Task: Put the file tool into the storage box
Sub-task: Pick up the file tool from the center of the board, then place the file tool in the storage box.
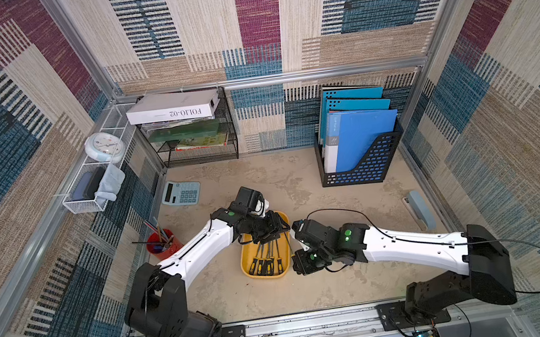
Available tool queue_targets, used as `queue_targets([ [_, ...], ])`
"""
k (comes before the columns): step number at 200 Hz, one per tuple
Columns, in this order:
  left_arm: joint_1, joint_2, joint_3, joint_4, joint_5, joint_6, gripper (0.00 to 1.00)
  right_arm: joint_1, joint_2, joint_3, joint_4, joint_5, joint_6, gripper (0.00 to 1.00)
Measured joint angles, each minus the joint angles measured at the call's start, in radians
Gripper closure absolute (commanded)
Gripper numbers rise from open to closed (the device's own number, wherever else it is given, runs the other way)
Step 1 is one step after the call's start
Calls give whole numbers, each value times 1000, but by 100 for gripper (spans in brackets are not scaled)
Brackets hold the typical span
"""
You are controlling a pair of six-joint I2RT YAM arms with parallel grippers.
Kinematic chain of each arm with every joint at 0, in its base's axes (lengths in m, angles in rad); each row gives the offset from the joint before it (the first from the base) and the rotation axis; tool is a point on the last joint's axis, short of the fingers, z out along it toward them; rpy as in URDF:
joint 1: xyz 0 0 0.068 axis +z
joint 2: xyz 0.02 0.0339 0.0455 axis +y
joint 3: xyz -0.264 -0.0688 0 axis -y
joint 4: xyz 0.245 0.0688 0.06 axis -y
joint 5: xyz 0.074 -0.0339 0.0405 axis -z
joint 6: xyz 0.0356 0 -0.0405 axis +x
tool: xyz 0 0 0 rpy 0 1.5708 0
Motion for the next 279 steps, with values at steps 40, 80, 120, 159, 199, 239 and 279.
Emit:
queue_targets([
  [40, 0, 38, 39, -28, -19, 23, 100, 0, 2, 3, 16, -21, 9, 85],
  [80, 36, 54, 119, -118, -39, 119, 100, -19, 1, 35, 27, -30, 26, 23],
  [120, 186, 118, 310, -334, -90, 351, 100, -118, -72, 76, -21, -33, 29, 16],
  [159, 193, 218, 404, -457, -190, 528, 100, -285, -122, 64, -202, 18, 31, 17],
  [199, 170, 264, 332, -452, -275, 567, 100, -346, -104, 34, -344, 64, -11, 20],
  [239, 163, 285, 267, -402, -333, 561, 100, -352, -26, 0, -381, 74, -66, 23],
  [279, 147, 291, 215, -365, -354, 554, 89, -351, -2, -49, -377, 67, -100, 26],
])
